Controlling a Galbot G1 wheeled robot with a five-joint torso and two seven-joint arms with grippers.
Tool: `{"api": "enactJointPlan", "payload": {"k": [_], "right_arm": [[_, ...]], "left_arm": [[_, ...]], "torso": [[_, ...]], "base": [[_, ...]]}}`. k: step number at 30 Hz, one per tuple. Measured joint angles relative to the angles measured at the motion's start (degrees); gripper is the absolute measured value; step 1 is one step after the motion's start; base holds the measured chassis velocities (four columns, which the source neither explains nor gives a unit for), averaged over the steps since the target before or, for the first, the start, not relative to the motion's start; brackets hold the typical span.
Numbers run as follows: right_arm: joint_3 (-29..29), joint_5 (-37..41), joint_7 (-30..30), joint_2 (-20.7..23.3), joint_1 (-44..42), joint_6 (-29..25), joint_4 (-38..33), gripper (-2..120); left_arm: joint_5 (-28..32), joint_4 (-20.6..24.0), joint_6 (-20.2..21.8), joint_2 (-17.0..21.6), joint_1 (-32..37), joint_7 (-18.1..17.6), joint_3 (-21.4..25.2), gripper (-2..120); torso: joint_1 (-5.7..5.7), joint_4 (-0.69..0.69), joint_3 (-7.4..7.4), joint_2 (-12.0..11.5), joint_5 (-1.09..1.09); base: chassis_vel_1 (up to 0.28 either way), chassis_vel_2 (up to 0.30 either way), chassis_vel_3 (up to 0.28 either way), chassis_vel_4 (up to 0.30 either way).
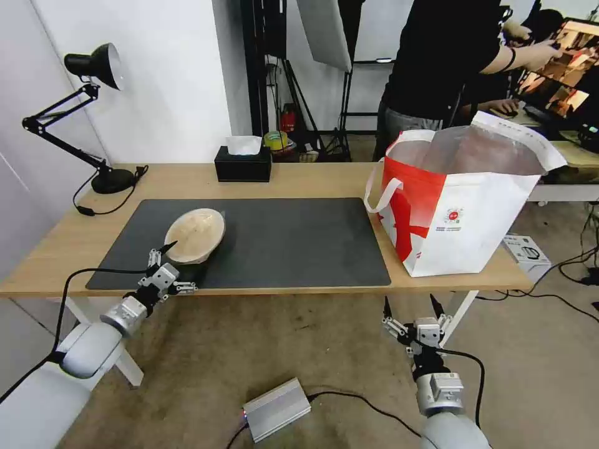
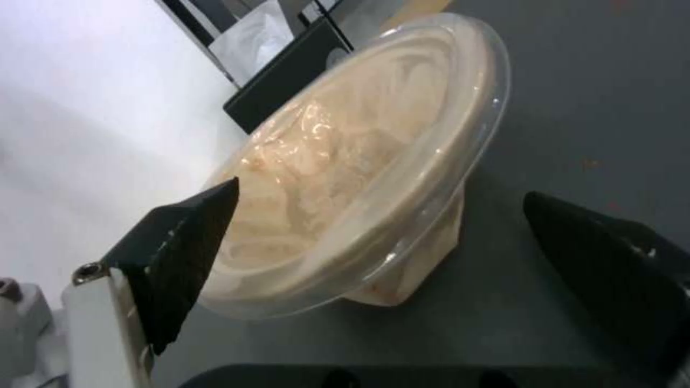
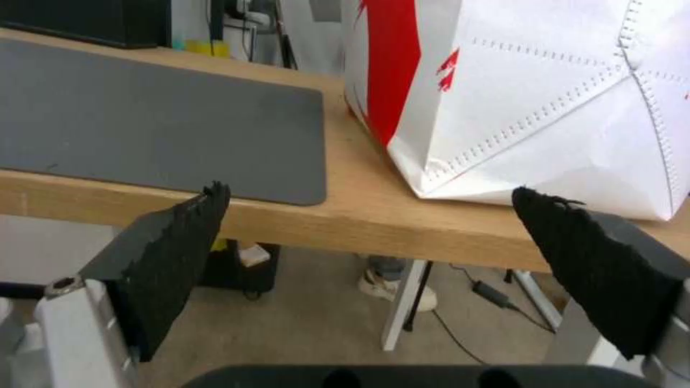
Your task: Pick up the trash from the table and place it into the takeout bag.
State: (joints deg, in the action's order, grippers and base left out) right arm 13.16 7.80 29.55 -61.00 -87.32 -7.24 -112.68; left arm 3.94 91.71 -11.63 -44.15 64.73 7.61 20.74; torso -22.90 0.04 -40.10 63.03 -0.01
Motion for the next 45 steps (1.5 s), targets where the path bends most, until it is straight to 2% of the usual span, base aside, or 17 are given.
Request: {"api": "enactJointPlan", "payload": {"k": [1, 29, 32, 33, 36, 37, 40, 42, 43, 45], "right_arm": [[-0.02, -0.02, 0.0, -0.05, 0.07, 0.0, 0.02, 100], [-0.48, -0.37, 0.02, -0.79, 0.43, 0.02, 0.23, 100], [-0.53, -0.53, 0.04, -0.93, 0.36, 0.02, 0.22, 100], [-0.53, -0.53, 0.04, -0.93, 0.36, 0.02, 0.22, 100], [-0.56, -0.59, 0.05, -1.07, 0.33, 0.02, 0.22, 100], [-0.56, -0.59, 0.05, -1.07, 0.33, 0.02, 0.22, 100], [-0.64, -0.67, 0.07, -1.18, 0.28, 0.02, 0.22, 100], [-0.65, -0.68, 0.06, -1.19, 0.28, 0.02, 0.22, 100], [-0.66, -0.7, 0.07, -1.23, 0.26, 0.02, 0.22, 100], [-0.66, -0.73, 0.08, -1.27, 0.22, 0.02, 0.22, 100]], "left_arm": [[-0.02, -0.24, 0.21, 0.17, -0.43, -0.05, -0.01, 100], [1.02, -1.0, 0.3, 1.5, -2.93, -0.09, -2.01, 99], [1.24, -1.0, 0.3, 1.64, -2.97, -0.04, -2.02, 88], [1.24, -1.0, 0.3, 1.64, -2.97, -0.04, -2.02, 88], [1.45, -0.94, 0.3, 1.67, -2.97, 0.1, -1.94, 75], [1.45, -0.94, 0.3, 1.67, -2.97, 0.1, -1.94, 75], [1.56, -0.89, 0.22, 1.67, -2.76, 0.27, -1.67, 59], [1.57, -0.89, 0.18, 1.67, -2.71, 0.32, -1.62, 57], [1.6, -0.88, 0.11, 1.67, -2.57, 0.48, -1.46, 50], [1.68, -0.88, 0.01, 1.67, -2.47, 0.91, -1.25, 41]], "torso": [[-0.01, -0.06, 0.0, 0.0, 0.03], [-0.02, -0.04, -0.01, 0.0, 0.01], [-0.02, -0.04, -0.01, -0.01, 0.01], [-0.02, -0.04, -0.01, -0.01, 0.01], [-0.02, -0.04, -0.02, 0.0, 0.0], [-0.02, -0.04, -0.02, 0.0, 0.0], [-0.02, -0.04, -0.01, 0.0, 0.01], [-0.02, -0.04, -0.01, 0.0, 0.01], [-0.02, -0.04, -0.01, -0.01, 0.0], [-0.02, -0.04, -0.01, 0.0, 0.0]], "base": [[0.0, 0.0, 0.0, 0.0], [0.0, 0.0, 0.0, 0.0], [0.0, 0.0, 0.0, 0.0], [0.0, 0.0, 0.0, 0.0], [0.0, 0.0, 0.0, 0.0], [0.0, 0.0, 0.0, 0.0], [0.0, 0.0, 0.0, 0.0], [0.0, 0.0, 0.0, 0.0], [0.0, 0.0, 0.0, 0.0], [0.0, 0.0, 0.0, 0.0]]}}
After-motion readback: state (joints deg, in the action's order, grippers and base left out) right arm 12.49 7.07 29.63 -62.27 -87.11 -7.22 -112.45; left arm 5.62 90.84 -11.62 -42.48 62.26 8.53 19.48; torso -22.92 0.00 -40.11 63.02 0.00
